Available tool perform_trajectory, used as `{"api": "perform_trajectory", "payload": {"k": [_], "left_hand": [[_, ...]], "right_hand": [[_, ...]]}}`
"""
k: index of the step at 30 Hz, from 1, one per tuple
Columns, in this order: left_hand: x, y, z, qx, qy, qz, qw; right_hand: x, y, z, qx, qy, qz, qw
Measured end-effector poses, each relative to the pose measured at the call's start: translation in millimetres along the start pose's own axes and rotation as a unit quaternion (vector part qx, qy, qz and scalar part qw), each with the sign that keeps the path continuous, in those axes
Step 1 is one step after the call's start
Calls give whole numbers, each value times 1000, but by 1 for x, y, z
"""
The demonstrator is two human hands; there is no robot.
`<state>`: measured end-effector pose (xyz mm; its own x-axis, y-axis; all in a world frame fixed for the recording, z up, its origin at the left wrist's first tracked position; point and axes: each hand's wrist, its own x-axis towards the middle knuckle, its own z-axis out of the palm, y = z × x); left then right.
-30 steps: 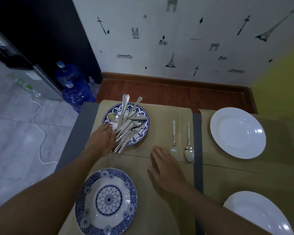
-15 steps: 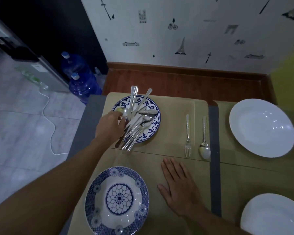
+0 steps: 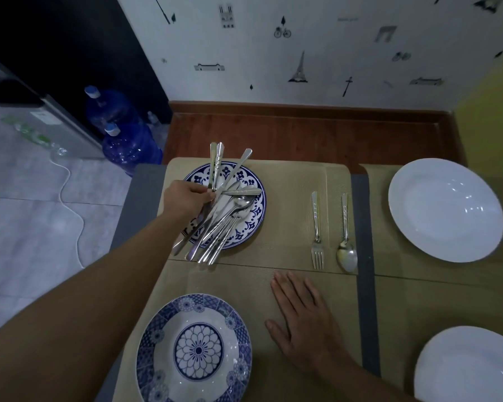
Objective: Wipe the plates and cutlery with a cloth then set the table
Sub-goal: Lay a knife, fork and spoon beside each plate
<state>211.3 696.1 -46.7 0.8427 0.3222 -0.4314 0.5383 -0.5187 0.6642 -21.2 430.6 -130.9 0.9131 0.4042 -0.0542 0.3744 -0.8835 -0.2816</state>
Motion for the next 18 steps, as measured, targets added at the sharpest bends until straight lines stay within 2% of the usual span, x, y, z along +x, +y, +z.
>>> {"api": "perform_trajectory", "payload": {"k": [6, 18], "left_hand": [[-3, 2, -8, -39, 30, -18, 999], [-15, 10, -23, -89, 98, 76, 988]], "right_hand": [[1, 0, 0, 13, 2, 4, 1000], [1, -1, -3, 36, 3, 1, 999]]}}
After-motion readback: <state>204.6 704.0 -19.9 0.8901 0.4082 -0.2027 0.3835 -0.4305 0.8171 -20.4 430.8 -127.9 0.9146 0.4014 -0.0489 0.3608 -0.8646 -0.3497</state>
